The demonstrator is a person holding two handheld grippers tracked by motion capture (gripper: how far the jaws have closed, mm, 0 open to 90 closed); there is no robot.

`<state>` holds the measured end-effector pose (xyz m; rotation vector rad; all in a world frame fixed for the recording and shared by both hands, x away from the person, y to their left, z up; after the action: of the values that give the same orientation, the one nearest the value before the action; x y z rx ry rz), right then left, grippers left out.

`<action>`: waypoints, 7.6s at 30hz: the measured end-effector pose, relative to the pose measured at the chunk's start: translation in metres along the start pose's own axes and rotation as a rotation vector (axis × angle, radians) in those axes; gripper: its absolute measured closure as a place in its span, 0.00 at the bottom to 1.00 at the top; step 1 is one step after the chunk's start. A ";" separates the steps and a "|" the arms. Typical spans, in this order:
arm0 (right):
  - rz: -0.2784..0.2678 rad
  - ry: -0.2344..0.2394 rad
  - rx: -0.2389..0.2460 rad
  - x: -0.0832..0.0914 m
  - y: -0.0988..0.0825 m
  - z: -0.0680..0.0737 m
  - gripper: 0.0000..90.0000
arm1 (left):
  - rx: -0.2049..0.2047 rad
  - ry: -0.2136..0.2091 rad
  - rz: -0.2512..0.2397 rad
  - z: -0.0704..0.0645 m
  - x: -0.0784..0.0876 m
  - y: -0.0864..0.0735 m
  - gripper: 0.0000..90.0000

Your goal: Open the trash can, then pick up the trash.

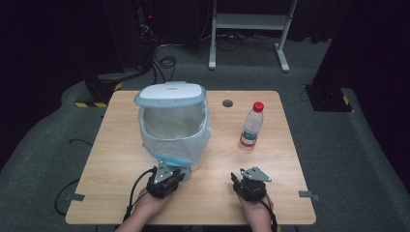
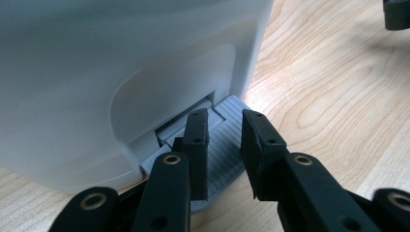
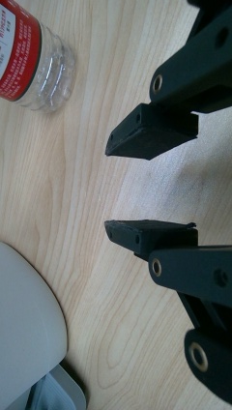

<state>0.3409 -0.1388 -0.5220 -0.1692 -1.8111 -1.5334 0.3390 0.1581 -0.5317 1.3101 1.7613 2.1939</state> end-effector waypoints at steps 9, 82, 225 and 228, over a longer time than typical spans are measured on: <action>0.007 0.001 0.007 -0.001 0.000 0.003 0.62 | 0.006 -0.014 0.051 0.003 -0.003 0.001 0.80; -0.134 -0.191 -0.180 -0.022 0.112 -0.077 0.16 | 0.041 -0.037 0.037 0.006 -0.004 0.001 0.80; -0.648 -0.085 0.020 0.107 0.212 0.029 0.32 | 0.067 -0.067 0.041 0.011 -0.004 0.001 0.80; -0.657 -0.085 0.030 0.111 0.219 0.032 0.32 | 0.075 -0.072 0.041 0.012 -0.005 0.001 0.80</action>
<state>0.3651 -0.0888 -0.2806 0.4238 -2.0739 -1.9535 0.3497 0.1644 -0.5333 1.4347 1.8233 2.0917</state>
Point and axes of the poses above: each handheld gripper's, and its own axes: x roughly backward along the jaws, y roughly out of its top, z roughly to its left, the point moved 2 cm from there along -x, roughly forward along the jaws, and after that the axes turned 1 degree about z, right-handed, at the moved point
